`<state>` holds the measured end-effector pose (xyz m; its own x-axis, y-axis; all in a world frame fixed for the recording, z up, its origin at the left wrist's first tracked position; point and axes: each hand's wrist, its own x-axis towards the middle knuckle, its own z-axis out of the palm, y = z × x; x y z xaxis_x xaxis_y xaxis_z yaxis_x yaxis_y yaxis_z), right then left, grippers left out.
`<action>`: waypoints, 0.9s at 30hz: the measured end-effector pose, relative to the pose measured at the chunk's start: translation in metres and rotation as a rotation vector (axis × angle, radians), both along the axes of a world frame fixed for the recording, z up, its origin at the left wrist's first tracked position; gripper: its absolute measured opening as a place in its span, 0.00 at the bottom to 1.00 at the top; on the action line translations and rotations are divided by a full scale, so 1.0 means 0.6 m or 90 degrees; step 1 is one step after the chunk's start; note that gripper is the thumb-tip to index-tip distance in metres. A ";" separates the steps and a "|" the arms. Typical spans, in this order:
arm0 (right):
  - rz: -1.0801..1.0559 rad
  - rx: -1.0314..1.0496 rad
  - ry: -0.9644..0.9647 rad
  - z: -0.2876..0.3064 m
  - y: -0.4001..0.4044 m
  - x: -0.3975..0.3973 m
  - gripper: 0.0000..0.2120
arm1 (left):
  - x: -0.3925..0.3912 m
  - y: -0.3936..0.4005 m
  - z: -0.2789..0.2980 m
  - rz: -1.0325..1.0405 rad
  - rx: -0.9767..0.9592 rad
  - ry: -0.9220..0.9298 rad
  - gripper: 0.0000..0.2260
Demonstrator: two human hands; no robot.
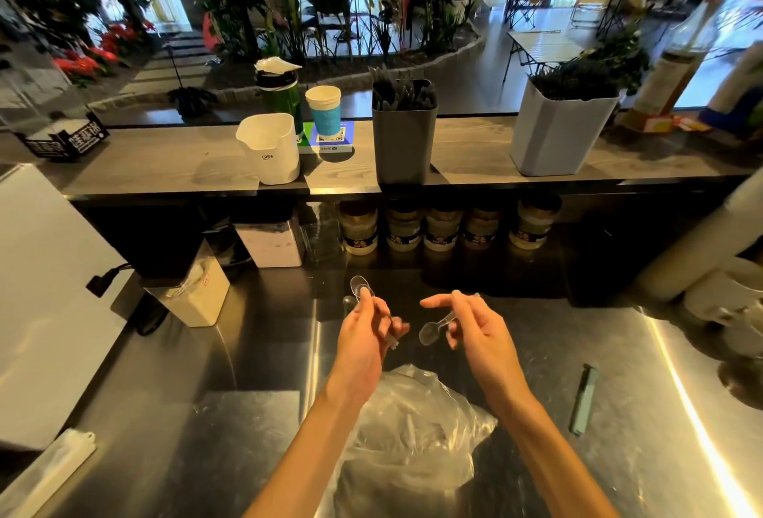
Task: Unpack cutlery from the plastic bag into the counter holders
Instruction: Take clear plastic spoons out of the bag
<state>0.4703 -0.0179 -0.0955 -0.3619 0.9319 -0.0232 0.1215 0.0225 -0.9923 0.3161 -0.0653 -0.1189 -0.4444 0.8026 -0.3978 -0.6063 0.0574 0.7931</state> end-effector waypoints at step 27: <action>0.140 0.326 -0.106 0.031 0.022 -0.093 0.13 | -0.057 -0.026 0.011 -0.148 0.000 0.119 0.12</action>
